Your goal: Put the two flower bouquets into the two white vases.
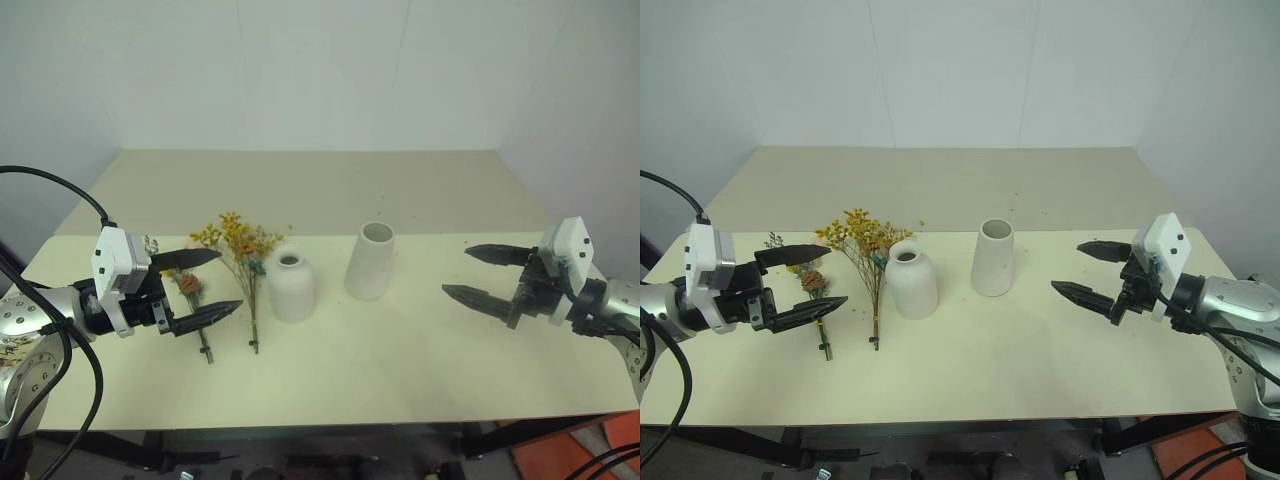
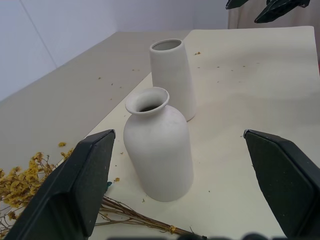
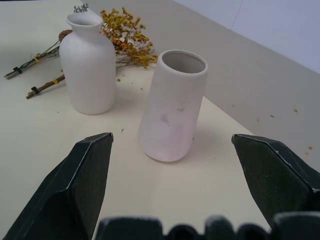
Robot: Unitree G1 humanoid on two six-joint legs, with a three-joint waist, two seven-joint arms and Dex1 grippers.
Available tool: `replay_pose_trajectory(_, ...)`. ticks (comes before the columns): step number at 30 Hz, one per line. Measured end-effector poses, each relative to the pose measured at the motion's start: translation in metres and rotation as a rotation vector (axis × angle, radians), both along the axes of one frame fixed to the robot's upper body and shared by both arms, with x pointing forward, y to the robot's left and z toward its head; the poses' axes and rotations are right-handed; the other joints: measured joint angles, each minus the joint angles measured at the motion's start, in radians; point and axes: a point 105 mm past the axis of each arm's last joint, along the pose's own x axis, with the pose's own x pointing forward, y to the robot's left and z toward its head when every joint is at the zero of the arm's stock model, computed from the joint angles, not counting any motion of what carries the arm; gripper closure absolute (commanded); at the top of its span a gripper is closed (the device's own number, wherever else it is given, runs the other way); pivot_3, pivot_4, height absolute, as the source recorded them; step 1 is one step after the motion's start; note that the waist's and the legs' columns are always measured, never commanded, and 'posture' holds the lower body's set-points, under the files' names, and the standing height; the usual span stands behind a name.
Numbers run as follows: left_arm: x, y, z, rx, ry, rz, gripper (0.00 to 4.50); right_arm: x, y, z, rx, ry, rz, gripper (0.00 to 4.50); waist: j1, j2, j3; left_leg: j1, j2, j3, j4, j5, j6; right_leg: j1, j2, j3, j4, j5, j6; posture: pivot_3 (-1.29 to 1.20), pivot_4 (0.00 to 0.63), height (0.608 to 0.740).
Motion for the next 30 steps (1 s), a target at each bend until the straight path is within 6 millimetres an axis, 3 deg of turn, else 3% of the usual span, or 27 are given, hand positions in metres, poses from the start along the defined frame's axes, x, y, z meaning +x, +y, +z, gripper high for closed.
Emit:
replay_pose_trajectory(10, 0.001, 0.002, 0.001, -0.010, -0.003, 0.025, 0.00, 0.000, 0.000, 0.000, 0.000, 0.002, 0.003, 0.04, 0.000, 0.000, 0.000, 0.000, 0.000, 0.000, 0.000, 0.000, 0.000, 0.000, 0.000, 0.000, 0.000, 0.000, 0.000, 0.00, 0.150, 0.740)
replay_pose_trajectory(15, 0.009, 0.007, 0.003, 0.009, 0.040, 0.154, 0.00, 0.004, 0.004, 0.004, 0.004, -0.010, 0.017, 0.04, -0.001, 0.000, 0.000, 0.000, 0.000, 0.000, 0.000, 0.000, 0.000, 0.000, 0.000, 0.000, 0.000, 0.000, 0.000, 0.00, 0.150, 0.740)
replay_pose_trajectory(20, 0.026, 0.009, 0.020, 0.058, 0.075, 0.340, 0.00, 0.010, 0.016, 0.003, 0.023, -0.001, 0.059, 0.04, 0.001, 0.000, 0.000, 0.000, 0.000, -0.001, 0.000, 0.000, 0.000, 0.000, 0.000, 0.000, 0.000, 0.000, 0.000, 0.00, 0.150, 0.740)
replay_pose_trajectory(26, 0.042, 0.014, 0.021, 0.168, 0.337, 0.642, 0.00, 0.017, 0.024, 0.006, 0.027, -0.009, 0.109, 0.04, 0.001, -0.001, 0.001, -0.001, -0.001, -0.003, 0.001, 0.000, 0.000, 0.000, 0.000, -0.002, 0.000, -0.001, 0.003, 0.00, 0.150, 0.740)
replay_pose_trajectory(30, 0.043, 0.023, 0.002, 0.248, 0.507, 0.714, 0.00, 0.020, 0.024, 0.002, 0.023, 0.005, 0.119, 0.04, -0.008, -0.001, 0.001, -0.001, 0.000, -0.003, 0.000, 0.000, 0.000, -0.002, 0.001, -0.001, 0.001, 0.000, 0.001, 0.00, 0.150, 0.740)
